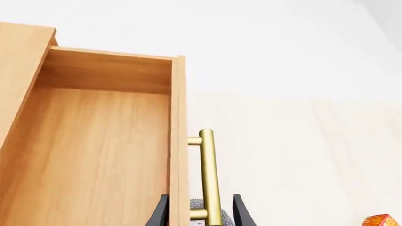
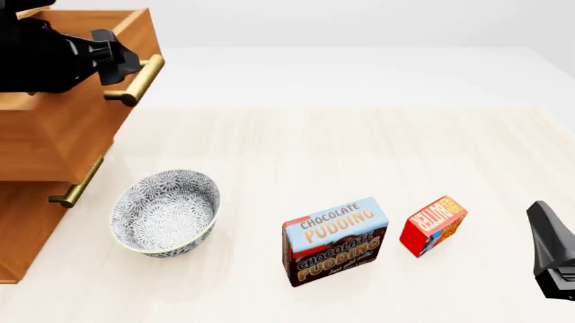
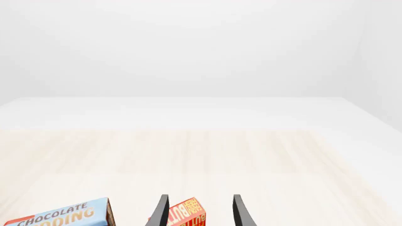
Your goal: Put the butter at the back in the top drawer of the cabinet and close it.
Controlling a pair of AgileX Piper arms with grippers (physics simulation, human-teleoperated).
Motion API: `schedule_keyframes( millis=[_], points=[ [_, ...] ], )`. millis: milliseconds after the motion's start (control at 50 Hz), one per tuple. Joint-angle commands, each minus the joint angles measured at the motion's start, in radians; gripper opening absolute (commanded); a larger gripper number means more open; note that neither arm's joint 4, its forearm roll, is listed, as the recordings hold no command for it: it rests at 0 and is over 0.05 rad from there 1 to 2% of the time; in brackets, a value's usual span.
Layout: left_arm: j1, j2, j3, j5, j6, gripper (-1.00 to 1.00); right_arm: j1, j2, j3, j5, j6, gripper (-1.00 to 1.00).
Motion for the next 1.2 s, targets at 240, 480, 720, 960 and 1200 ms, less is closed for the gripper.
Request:
schedule_keyframes(
  millis=[240,480,720,960,1200],
  points=[
    [-0.098,0.104,0.127,0.018,0.102,1.0,0.0,0.0,0.0,0.0,0.0,1.0],
    [-0.124,0.08,0.107,0.039,0.064,1.0,0.0,0.0,0.0,0.0,0.0,1.0],
    [-0.191,0.081,0.118,0.004,-0.011,1.0,0.0,0.0,0.0,0.0,0.0,1.0],
    [-0.213,0.095,0.096,0.012,-0.019,1.0,0.0,0.0,0.0,0.0,0.0,1.0],
    [-0.231,0.093,0.084,0.026,-0.019,1.0,0.0,0.0,0.0,0.0,0.0,1.0]
  ],
)
